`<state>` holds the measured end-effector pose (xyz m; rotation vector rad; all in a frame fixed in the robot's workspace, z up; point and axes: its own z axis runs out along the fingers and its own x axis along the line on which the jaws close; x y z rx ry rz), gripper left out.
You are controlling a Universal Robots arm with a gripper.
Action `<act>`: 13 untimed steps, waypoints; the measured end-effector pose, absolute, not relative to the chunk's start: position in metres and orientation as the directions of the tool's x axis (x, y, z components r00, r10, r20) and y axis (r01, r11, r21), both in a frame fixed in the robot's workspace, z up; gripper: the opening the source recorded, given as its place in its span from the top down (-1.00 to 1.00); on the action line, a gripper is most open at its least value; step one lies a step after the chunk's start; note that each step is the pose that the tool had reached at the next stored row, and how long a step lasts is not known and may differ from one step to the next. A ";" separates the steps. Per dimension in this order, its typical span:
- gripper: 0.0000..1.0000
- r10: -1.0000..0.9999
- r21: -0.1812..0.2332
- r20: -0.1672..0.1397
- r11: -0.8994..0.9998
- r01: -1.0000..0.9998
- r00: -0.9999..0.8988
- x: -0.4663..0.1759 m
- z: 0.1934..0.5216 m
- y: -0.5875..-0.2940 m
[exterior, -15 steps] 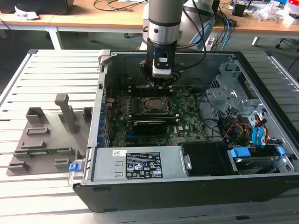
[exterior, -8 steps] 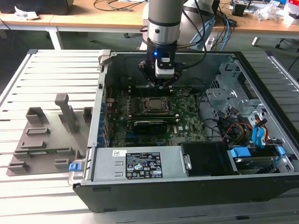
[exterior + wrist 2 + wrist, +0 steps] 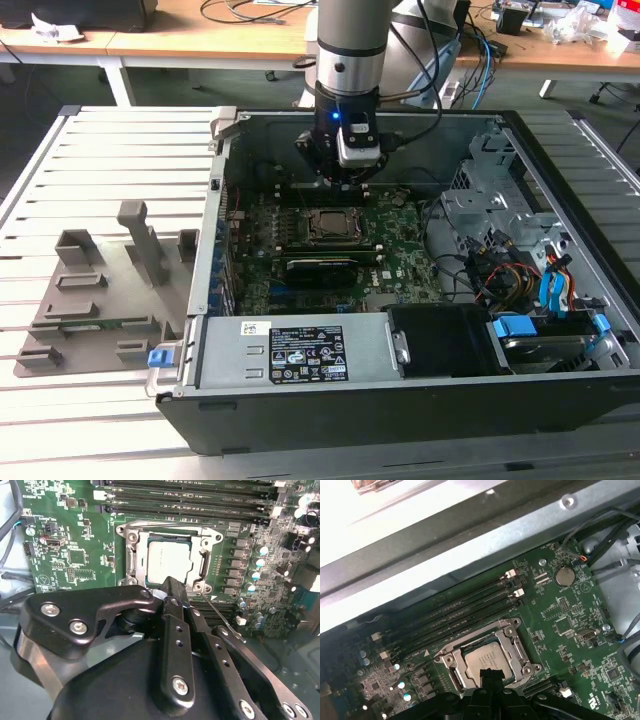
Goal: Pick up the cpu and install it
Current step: 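Install the first cpu locking lever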
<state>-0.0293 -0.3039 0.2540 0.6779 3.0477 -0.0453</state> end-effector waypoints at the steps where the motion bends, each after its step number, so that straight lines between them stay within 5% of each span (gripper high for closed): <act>1: 0.79 0.416 -0.024 -0.025 0.909 0.416 -0.909 -0.029 0.254 -0.304; 13: 0.79 0.312 -0.024 -0.025 0.950 0.313 -0.950 -0.029 0.254 -0.304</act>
